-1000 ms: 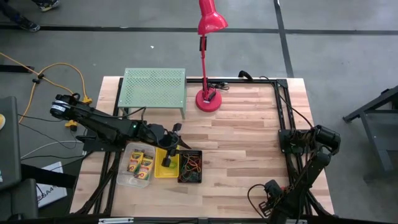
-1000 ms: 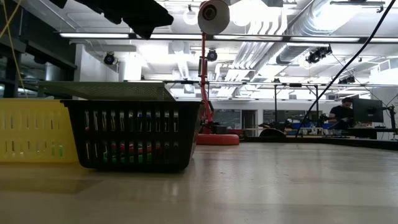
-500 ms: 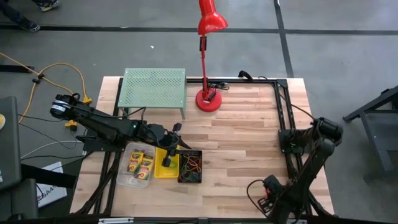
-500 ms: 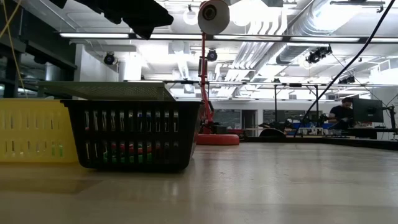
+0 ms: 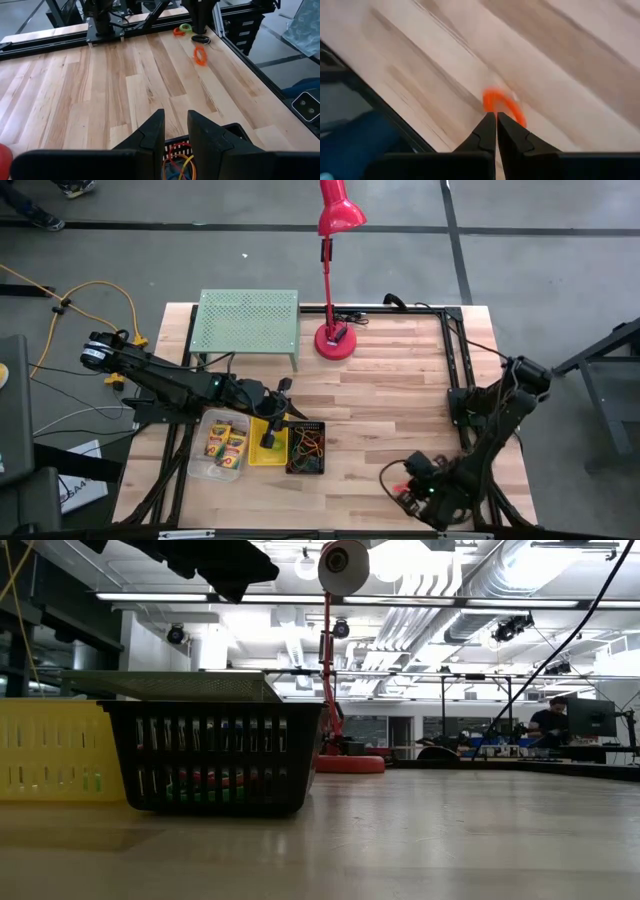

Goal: Pick & Place Office Desk Supplies
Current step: Put the orange spring keychain into the yellow bin

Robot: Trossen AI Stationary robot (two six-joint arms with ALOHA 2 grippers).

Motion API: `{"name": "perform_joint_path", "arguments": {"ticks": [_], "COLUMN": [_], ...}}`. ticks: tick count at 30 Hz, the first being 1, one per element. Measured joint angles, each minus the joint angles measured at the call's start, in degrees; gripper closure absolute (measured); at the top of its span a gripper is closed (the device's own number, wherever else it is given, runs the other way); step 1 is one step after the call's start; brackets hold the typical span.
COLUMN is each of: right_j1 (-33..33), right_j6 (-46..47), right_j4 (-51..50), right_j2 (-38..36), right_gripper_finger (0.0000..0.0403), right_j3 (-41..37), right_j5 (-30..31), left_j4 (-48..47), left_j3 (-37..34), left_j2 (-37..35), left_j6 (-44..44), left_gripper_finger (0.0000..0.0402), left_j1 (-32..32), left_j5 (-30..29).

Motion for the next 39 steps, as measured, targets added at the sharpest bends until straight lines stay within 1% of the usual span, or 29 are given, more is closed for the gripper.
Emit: {"name": "perform_joint_path", "arguments": {"ticks": [2,4,8,13,19,39], "right_j1": [-2.0,-4.1,-7.4,-9.3,-10.1,-10.0], "right_j6": [-4.7,-9.0,-15.7,-19.7,-21.2,-21.3], "right_j4": [2.5,4.9,7.6,8.0,8.0,8.0], "right_j2": [0.0,0.0,0.0,0.0,0.0,0.0], "right_gripper_finger": [0.04,0.04,0.04,0.0399,0.0399,0.0399], "right_j3": [0.0,0.0,0.0,0.0,0.0,0.0], "right_j5": [2.3,3.3,2.6,1.1,0.2,0.1], "left_j4": [0.0,0.0,0.0,-0.5,-0.5,-0.6], "left_j3": [0.0,0.0,0.0,0.0,0.0,0.0], "left_j2": [0.0,0.0,0.0,0.0,0.0,0.0], "left_j6": [0.0,0.0,0.0,0.0,0.0,0.0], "left_gripper_finger": [0.0323,0.0323,0.0323,0.0323,0.0323,0.0323], "left_j1": [0.0,0.0,0.0,0.0,0.0,0.0], "left_j5": [0.0,0.0,0.0,0.0,0.0,0.0]}}
